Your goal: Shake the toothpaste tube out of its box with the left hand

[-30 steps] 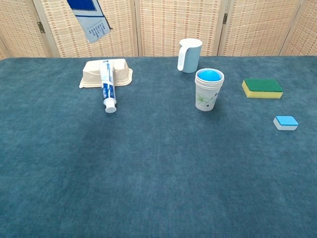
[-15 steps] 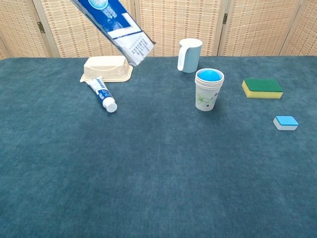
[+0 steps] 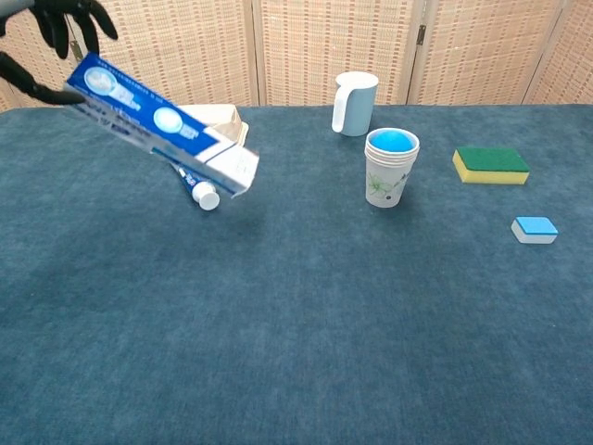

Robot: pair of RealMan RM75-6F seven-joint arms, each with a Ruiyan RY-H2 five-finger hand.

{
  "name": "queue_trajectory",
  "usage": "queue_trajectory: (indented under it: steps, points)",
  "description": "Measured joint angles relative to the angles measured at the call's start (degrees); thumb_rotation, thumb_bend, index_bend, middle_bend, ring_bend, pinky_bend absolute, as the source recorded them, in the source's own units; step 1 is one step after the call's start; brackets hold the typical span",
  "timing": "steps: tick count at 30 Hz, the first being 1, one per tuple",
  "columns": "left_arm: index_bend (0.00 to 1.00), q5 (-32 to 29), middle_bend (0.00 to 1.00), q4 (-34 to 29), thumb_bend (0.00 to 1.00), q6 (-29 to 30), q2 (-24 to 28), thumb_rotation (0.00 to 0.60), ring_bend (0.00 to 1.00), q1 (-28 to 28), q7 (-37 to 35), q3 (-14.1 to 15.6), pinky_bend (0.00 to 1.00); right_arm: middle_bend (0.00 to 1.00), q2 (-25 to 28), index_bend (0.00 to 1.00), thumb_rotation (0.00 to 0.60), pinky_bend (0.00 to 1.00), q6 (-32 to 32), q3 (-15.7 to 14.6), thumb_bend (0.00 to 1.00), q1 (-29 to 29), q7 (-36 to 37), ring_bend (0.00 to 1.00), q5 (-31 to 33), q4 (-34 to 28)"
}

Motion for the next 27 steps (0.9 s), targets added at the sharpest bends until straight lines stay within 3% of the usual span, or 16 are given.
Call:
queue_trajectory:
  steps: [3, 7, 11, 12, 20, 27]
  points:
    - [0.28, 0.3, 0.43, 7.3, 0.23, 0.1, -4.4, 0.600, 0.46, 1.3, -6.9, 1.3, 0.40, 0.00, 0.1, 0.00, 0.600, 0.00, 0.4, 0.0, 0.18, -0.2, 0.3, 0.00, -0.2, 0.1]
    - [0.20, 0.0, 0.36, 14.3, 0.19, -0.1, -8.9, 0.600, 0.32, 3.4, -12.6, 2.7, 0.29, 0.00, 0.1, 0.00, 0.600, 0.00, 0.6, 0.0, 0.18, -0.3, 0.4, 0.00, -0.4, 0.2]
    - [0.02, -1.6, 0.08, 16.1, 0.15, -1.7, -10.6, 0.600, 0.04, 5.0, -15.0, 3.3, 0.06, 0.00, -0.1, 0.00, 0.600, 0.00, 0.1, -0.1, 0.18, -0.1, -0.4, 0.00, -0.4, 0.1]
    - [0.00, -2.2, 0.02, 15.9, 0.14, -2.6, -10.6, 0.600, 0.01, 5.1, -14.6, 3.4, 0.02, 0.00, -0.2, 0.00, 0.600, 0.00, 0.0, -0.1, 0.18, -0.1, -0.5, 0.00, -0.4, 0.0]
    - [0.00, -4.2, 0.00, 8.7, 0.13, -4.8, -8.5, 0.600, 0.00, 5.9, -5.2, 3.8, 0.00, 0.00, -0.2, 0.00, 0.600, 0.00, 0.1, 0.0, 0.18, -0.2, -0.8, 0.00, -0.1, -0.1]
    - [0.00, -2.2, 0.00, -4.9, 0.13, 1.5, -3.3, 0.600, 0.00, 10.6, 5.8, 6.6, 0.00, 0.00, 0.2, 0.00, 0.600, 0.00, 1.0, 0.2, 0.18, -0.6, 0.5, 0.00, 0.0, 0.0]
